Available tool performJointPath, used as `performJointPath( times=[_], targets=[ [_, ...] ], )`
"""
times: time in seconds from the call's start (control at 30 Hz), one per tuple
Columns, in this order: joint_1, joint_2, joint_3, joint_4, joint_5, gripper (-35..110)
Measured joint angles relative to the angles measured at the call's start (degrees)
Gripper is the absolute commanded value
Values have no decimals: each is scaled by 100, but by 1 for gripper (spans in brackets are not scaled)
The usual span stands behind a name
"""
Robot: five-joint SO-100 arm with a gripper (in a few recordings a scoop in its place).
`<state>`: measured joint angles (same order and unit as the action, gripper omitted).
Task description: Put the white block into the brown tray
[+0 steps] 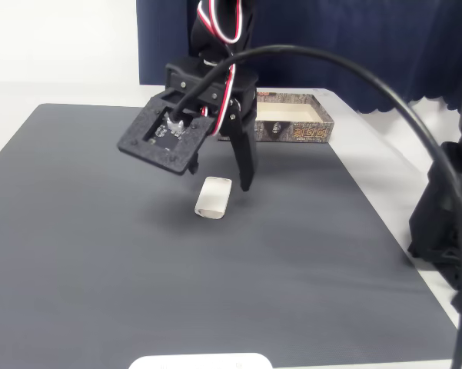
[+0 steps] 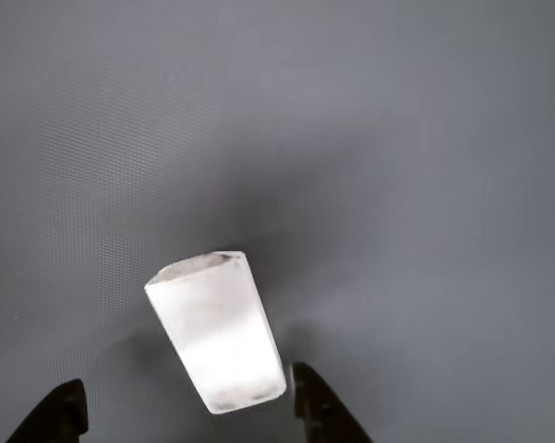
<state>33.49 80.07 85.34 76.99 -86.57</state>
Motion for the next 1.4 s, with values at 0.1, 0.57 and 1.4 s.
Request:
performJointPath(
  times=[0.1,0.57,1.4],
  targets=[
    [0,-44,53,-9,0,50],
    [79,-246,387,-562,0,50],
    [255,-378,404,-659,0,50]
  ],
)
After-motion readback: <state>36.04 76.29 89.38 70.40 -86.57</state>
